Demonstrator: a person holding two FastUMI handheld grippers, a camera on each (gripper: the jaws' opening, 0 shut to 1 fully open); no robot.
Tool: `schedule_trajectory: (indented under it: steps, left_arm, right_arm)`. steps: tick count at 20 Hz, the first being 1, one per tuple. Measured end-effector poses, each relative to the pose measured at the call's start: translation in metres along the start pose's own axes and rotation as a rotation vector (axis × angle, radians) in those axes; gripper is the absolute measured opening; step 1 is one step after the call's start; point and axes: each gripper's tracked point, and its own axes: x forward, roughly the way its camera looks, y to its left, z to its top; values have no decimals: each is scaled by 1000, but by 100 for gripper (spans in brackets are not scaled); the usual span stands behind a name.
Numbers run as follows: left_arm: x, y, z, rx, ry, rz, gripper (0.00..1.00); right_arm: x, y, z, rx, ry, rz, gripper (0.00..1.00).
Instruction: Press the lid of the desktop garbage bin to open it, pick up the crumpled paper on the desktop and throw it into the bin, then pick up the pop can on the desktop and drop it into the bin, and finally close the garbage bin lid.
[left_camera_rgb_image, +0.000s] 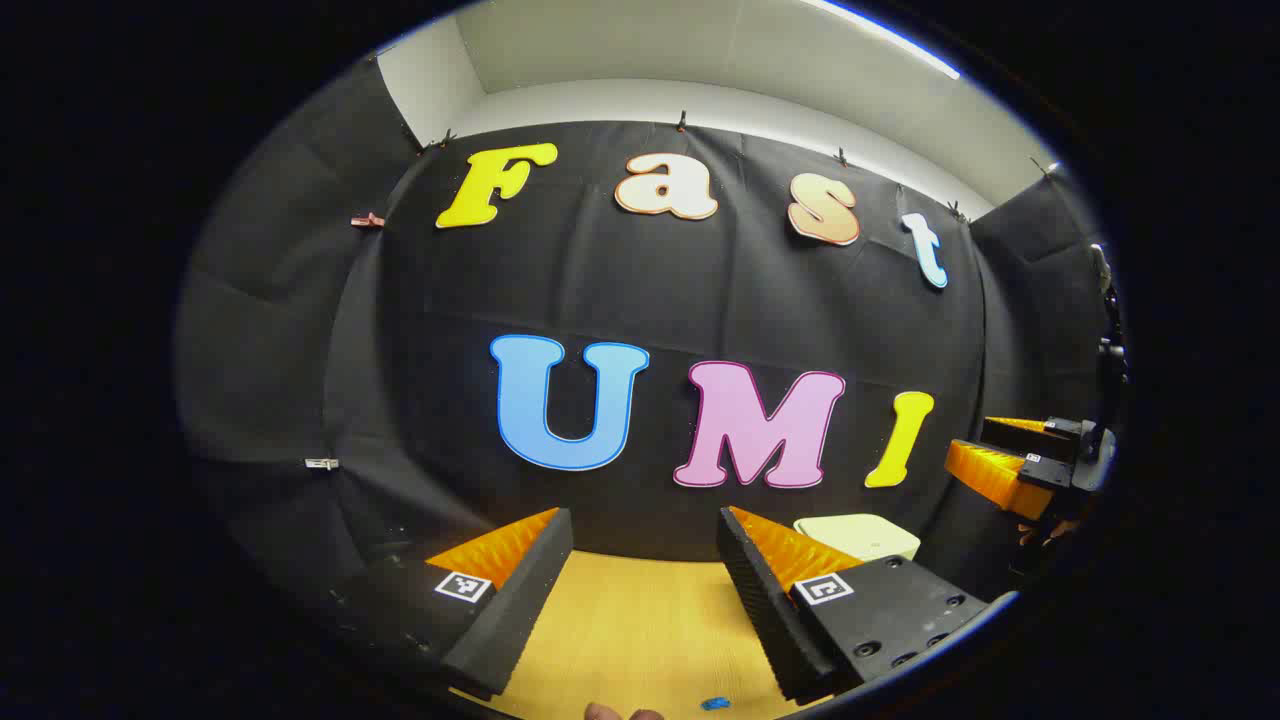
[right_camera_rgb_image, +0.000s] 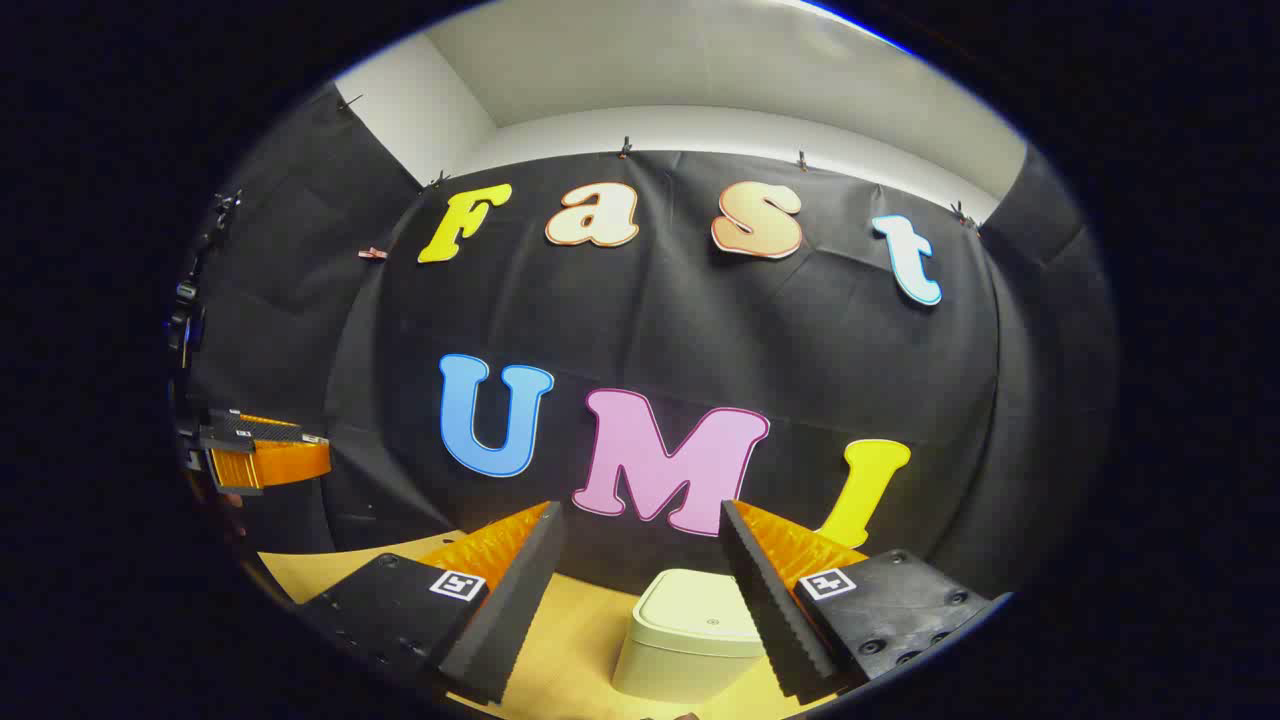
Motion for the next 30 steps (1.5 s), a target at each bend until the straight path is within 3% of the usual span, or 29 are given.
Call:
schedule_trajectory:
  steps: [8, 19, 21, 25, 30]
  left_arm:
    - [14, 7, 1, 15, 1, -1, 95]
    - [35, 4, -1, 22, -3, -50, 95]
    - [39, 4, -3, 20, 4, -55, 95]
    - [45, 3, -4, 14, 8, -66, 95]
    - [45, -3, -2, 13, 6, -82, 94]
  right_arm:
    - [4, 2, 0, -25, 0, 1, 97]
    - [18, -9, 15, 31, 0, -17, 95]
    - [23, -22, 12, 29, 16, -58, 65]
    - [36, -36, -9, 46, 85, -51, 6]
    - [68, -75, -87, 169, 339, -73, 5]
